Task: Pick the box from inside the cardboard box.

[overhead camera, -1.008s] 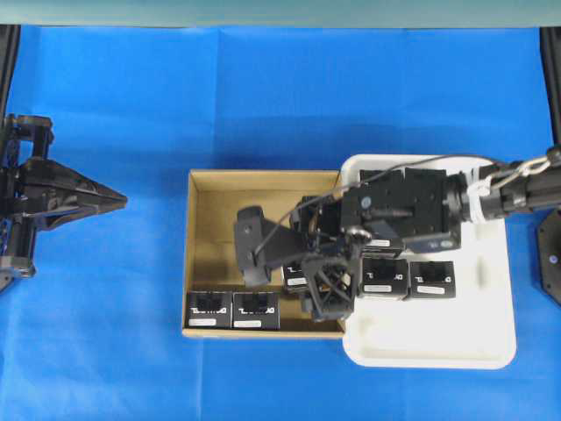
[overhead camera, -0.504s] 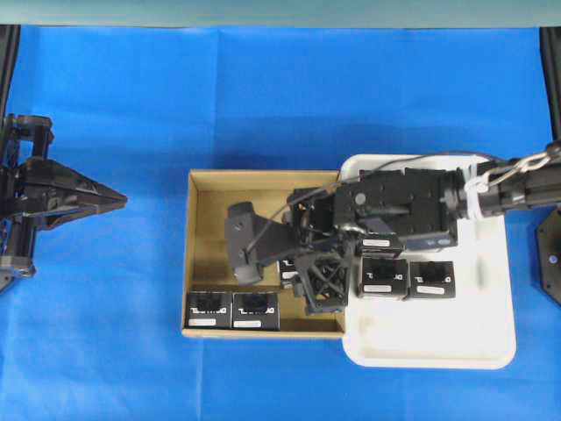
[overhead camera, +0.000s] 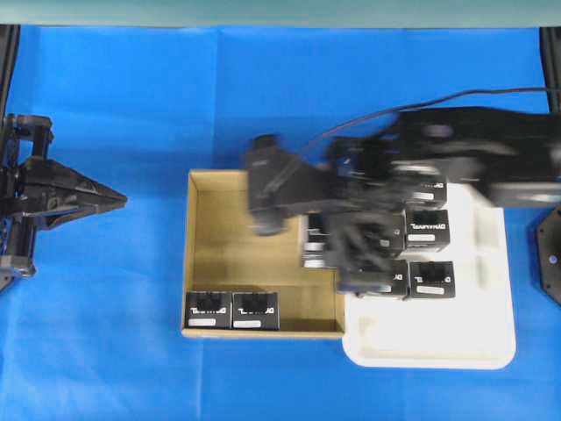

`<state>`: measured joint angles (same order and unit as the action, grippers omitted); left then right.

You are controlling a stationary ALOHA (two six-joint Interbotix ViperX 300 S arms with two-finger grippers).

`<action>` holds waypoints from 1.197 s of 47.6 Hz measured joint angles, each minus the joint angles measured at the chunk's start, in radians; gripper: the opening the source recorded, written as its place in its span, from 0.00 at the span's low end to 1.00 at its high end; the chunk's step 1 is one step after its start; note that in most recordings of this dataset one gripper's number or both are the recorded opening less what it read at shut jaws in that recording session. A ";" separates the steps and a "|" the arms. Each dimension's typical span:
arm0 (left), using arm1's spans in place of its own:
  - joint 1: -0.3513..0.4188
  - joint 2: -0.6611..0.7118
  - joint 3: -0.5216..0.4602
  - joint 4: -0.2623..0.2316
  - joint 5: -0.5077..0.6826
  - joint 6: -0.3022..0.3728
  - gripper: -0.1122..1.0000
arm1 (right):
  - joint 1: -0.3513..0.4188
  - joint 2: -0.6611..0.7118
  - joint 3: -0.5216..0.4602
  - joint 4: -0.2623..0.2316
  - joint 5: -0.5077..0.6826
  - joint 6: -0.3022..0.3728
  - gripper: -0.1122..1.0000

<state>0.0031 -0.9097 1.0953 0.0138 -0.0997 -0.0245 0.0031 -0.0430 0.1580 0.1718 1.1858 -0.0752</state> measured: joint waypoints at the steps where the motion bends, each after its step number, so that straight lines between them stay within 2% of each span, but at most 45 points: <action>1: 0.000 -0.002 0.000 0.002 0.000 0.000 0.07 | 0.008 -0.018 0.018 -0.002 0.000 0.017 0.65; 6: 0.000 0.000 0.000 0.002 0.000 0.000 0.07 | 0.080 -0.095 0.133 -0.002 -0.015 0.083 0.65; 14: 0.000 0.000 0.000 0.002 0.002 0.000 0.07 | 0.187 -0.158 0.298 0.000 -0.140 0.186 0.65; 25: 0.002 0.000 0.000 0.002 0.002 0.000 0.07 | 0.236 -0.107 0.436 -0.002 -0.345 0.206 0.65; 30: 0.000 0.000 0.000 0.002 0.000 -0.003 0.07 | 0.236 -0.066 0.465 -0.015 -0.416 0.204 0.65; 37: 0.002 0.000 0.000 0.000 0.002 -0.040 0.07 | 0.236 -0.032 0.477 -0.043 -0.477 0.204 0.65; 45: 0.002 0.000 0.002 0.000 0.000 -0.044 0.07 | 0.236 -0.011 0.489 -0.067 -0.491 0.202 0.65; 57: 0.002 0.000 0.002 0.002 0.002 -0.044 0.07 | 0.238 -0.005 0.506 -0.067 -0.514 0.204 0.65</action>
<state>0.0046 -0.9097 1.0968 0.0153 -0.0982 -0.0690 0.2408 -0.0476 0.6642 0.1043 0.6719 0.1289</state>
